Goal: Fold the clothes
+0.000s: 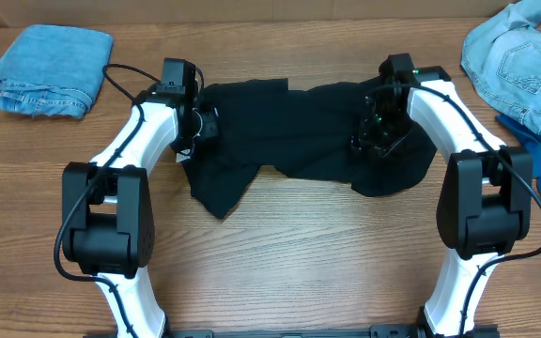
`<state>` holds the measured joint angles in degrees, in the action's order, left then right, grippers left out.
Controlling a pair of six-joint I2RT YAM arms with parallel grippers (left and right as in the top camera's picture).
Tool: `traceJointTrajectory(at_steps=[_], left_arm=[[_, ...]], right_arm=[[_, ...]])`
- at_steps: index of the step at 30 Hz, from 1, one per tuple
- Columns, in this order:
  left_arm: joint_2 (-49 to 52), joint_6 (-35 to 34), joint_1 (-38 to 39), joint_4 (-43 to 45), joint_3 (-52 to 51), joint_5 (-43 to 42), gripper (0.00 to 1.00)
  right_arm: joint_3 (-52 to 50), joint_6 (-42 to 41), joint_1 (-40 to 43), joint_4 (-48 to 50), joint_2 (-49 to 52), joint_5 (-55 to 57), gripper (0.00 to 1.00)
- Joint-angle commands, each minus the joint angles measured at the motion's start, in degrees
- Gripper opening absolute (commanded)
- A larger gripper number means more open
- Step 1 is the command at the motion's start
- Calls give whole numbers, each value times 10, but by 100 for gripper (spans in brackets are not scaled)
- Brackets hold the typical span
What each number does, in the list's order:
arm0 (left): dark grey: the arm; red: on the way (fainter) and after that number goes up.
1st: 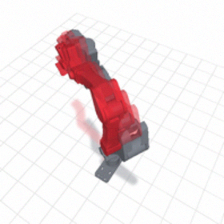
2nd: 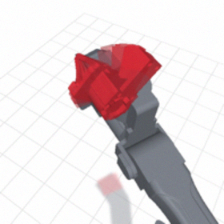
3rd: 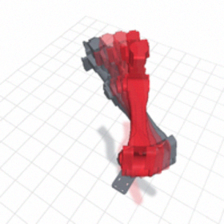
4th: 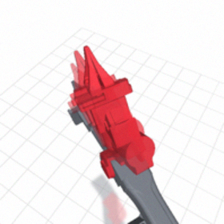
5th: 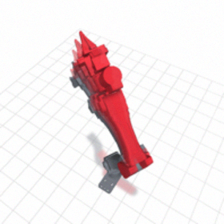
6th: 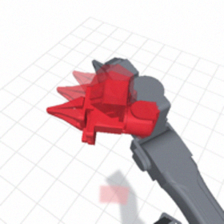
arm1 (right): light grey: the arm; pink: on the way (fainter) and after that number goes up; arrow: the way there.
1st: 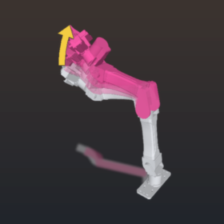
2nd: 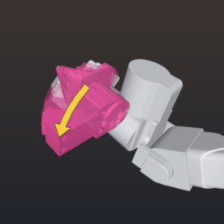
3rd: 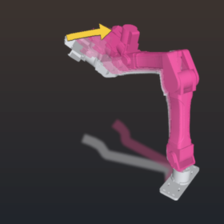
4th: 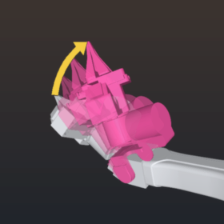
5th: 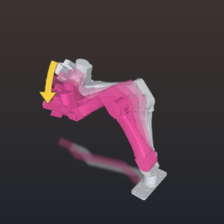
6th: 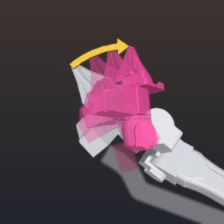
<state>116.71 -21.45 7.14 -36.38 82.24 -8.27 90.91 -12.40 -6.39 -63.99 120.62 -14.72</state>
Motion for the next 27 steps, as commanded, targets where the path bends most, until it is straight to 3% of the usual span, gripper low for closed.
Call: traceJointTrajectory(at_steps=[1,14,17,21,27], left_arm=[[2,-9,3,-1,4,-23,56],[2,-9,4,-22,19,-53,56],[2,-8,4,-46,42,-53,56],[2,-8,4,-66,77,-53,57],[2,-8,4,-85,107,-53,58]], right_arm=[[-49,-26,0,39,-16,5,57],[-76,-57,1,255,-9,8,58],[-50,-46,2,267,-9,25,67],[24,6,2,195,-9,14,86],[164,-10,14,-30,-10,38,89]])
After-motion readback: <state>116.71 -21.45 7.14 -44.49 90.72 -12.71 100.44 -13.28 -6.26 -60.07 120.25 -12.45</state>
